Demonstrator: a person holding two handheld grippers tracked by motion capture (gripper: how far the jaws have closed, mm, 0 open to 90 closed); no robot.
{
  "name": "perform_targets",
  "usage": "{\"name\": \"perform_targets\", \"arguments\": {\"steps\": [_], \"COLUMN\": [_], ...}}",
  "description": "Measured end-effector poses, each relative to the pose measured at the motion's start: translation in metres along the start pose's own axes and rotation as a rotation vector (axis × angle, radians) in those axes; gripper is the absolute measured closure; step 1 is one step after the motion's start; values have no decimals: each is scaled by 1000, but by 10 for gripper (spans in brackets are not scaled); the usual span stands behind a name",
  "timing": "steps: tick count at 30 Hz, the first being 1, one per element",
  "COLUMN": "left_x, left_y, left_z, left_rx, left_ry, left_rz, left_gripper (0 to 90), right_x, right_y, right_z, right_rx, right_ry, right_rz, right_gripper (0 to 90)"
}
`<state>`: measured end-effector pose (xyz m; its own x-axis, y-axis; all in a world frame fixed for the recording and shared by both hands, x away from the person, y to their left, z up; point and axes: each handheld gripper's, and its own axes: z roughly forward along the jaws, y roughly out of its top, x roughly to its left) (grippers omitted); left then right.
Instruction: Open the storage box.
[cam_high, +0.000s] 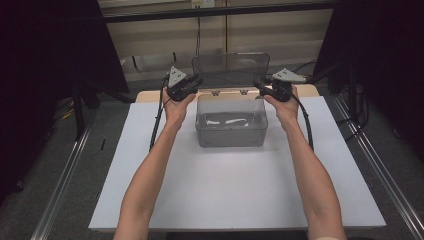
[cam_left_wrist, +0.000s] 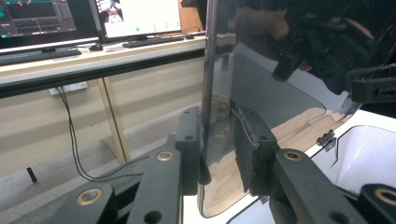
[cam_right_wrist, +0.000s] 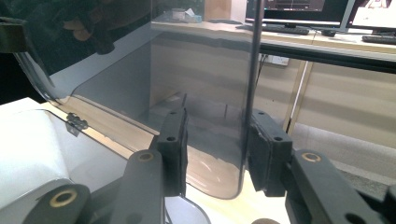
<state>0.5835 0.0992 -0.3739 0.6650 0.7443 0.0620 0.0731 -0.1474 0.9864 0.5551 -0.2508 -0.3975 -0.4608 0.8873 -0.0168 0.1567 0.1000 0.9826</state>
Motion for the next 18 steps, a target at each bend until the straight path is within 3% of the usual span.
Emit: {"name": "perform_targets", "arguments": {"steps": [7,15,17,18], "left_x": [2,2,2,2], "left_y": [-4,-9,-10,-10], "left_z": [3,6,7,8], "left_rx": [5,24,35,28], "left_ry": [1,3,9,7], "left_rz": [-5,-6,25,10], "left_gripper": [726,727,726,725], "right_x": [-4,-5,-3,-3], "right_y": [-1,-3,-4,-5], "right_z": [-1,1,2,3], "right_rx": [5,-4,-1,1], "right_ry": [-11,10,14,16], "right_rz": [-6,13,13,13], "right_gripper": [608,634,636,634]}}
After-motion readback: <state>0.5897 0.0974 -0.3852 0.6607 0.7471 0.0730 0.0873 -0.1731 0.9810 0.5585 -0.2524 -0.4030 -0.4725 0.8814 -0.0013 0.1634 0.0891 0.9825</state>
